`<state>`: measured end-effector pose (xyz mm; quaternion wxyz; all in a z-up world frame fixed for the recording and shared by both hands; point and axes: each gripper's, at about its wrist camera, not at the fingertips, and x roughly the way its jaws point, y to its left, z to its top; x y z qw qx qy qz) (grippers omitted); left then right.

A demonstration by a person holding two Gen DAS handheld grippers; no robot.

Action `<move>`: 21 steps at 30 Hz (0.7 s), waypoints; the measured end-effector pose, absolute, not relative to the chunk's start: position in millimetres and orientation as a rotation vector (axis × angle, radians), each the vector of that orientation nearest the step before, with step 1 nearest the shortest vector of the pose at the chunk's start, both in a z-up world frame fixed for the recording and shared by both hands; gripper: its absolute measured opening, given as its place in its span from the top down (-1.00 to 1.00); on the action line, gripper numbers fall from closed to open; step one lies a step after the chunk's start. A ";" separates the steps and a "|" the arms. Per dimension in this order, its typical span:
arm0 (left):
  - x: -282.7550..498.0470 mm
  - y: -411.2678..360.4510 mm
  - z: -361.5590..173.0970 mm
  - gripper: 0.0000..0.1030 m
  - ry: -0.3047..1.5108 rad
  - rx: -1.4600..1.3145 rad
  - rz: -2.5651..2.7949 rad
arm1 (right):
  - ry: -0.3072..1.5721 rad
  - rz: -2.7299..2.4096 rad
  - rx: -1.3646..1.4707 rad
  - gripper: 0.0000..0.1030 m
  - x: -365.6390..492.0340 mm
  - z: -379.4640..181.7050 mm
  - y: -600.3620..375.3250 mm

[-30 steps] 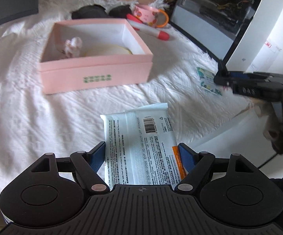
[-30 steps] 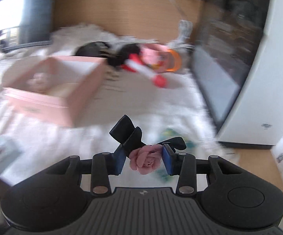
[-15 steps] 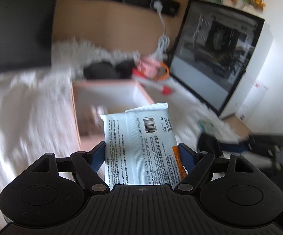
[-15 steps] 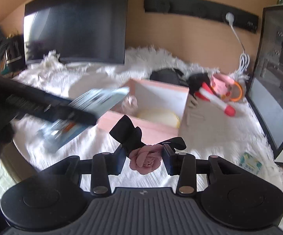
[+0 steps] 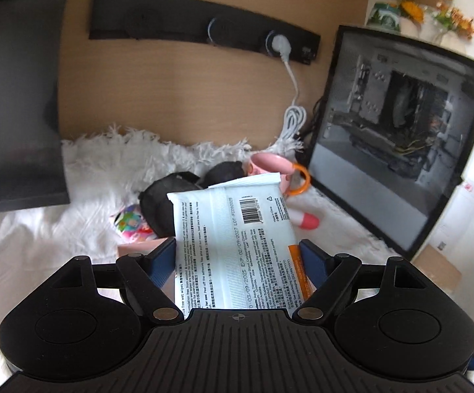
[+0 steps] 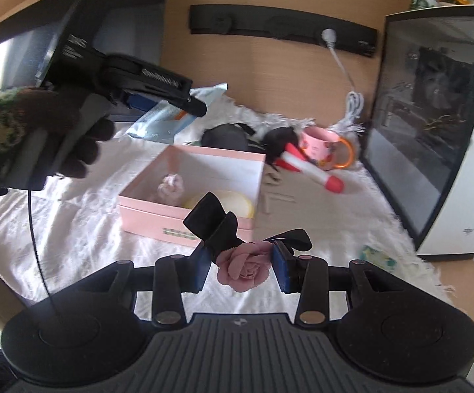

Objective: Organize soft objects
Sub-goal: 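Drop the wipes packet into the pink box with left tool while right tool carries rose clip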

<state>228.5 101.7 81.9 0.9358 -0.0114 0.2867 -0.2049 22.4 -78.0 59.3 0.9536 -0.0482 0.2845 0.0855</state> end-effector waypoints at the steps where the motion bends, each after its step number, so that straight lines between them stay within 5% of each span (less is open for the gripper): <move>1: 232.7 99.0 77.3 -0.63 0.584 -0.023 -0.412 | 0.575 0.162 -0.102 0.23 22.4 60.0 -80.4; 10: 239.6 117.0 65.9 -0.58 0.572 -0.131 -0.340 | 0.570 0.122 -0.115 0.23 40.3 65.1 -95.3; 21: 153.8 164.0 31.0 -0.56 0.694 -0.244 -0.214 | 0.463 0.277 -0.259 0.23 113.5 85.2 -54.9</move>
